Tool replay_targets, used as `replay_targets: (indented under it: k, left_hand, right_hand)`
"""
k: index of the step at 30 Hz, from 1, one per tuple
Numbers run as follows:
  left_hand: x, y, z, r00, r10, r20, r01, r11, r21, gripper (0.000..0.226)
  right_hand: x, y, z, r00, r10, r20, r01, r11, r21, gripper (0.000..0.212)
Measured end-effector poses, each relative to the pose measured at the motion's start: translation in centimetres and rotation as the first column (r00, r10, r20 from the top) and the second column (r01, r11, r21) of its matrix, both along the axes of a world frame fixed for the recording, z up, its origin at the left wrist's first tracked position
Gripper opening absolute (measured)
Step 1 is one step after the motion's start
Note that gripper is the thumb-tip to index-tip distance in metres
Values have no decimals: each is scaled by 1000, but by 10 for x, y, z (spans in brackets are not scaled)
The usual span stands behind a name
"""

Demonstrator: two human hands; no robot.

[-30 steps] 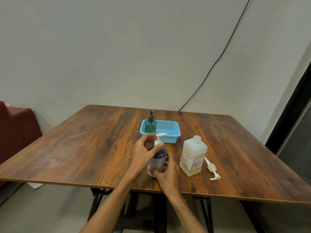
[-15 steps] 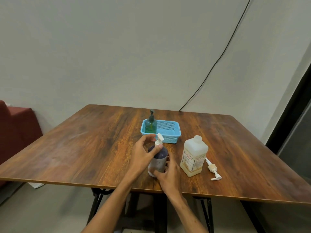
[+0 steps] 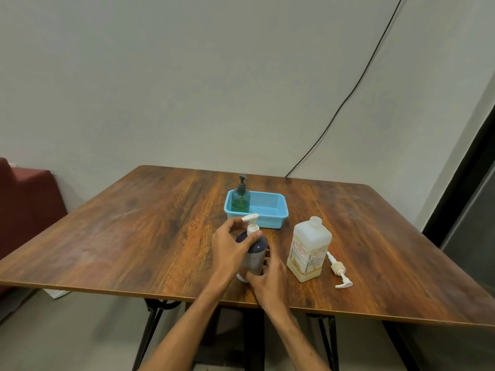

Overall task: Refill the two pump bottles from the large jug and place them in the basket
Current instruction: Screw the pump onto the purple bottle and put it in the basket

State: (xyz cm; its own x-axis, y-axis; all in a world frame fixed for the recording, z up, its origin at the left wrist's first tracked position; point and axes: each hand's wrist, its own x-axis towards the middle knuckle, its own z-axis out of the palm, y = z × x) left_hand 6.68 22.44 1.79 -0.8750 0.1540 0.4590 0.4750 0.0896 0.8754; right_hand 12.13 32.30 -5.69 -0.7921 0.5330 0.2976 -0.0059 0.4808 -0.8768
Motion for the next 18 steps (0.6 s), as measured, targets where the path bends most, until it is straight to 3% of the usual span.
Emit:
replay_targets:
  k: [2, 9, 14, 18]
  left_hand:
    - [-2, 1, 2, 1000, -3, 11, 3, 1000, -18, 30]
    - [-5, -5, -3, 964, -255, 77, 260, 964, -62, 33]
    - [2, 8, -7, 999, -39, 38, 39, 999, -1, 34]
    - [-5, 9, -6, 1000, 6, -18, -6, 999, -49, 28]
  right_hand:
    - [1, -1, 1, 1000, 1, 3, -1, 1000, -2, 89]
    - [0, -1, 1, 1000, 12, 14, -12, 1000, -1, 92]
    - [2, -2, 3, 1000, -4, 26, 5, 1000, -11, 94]
    - [2, -2, 3, 1000, 2, 25, -2, 1000, -2, 88]
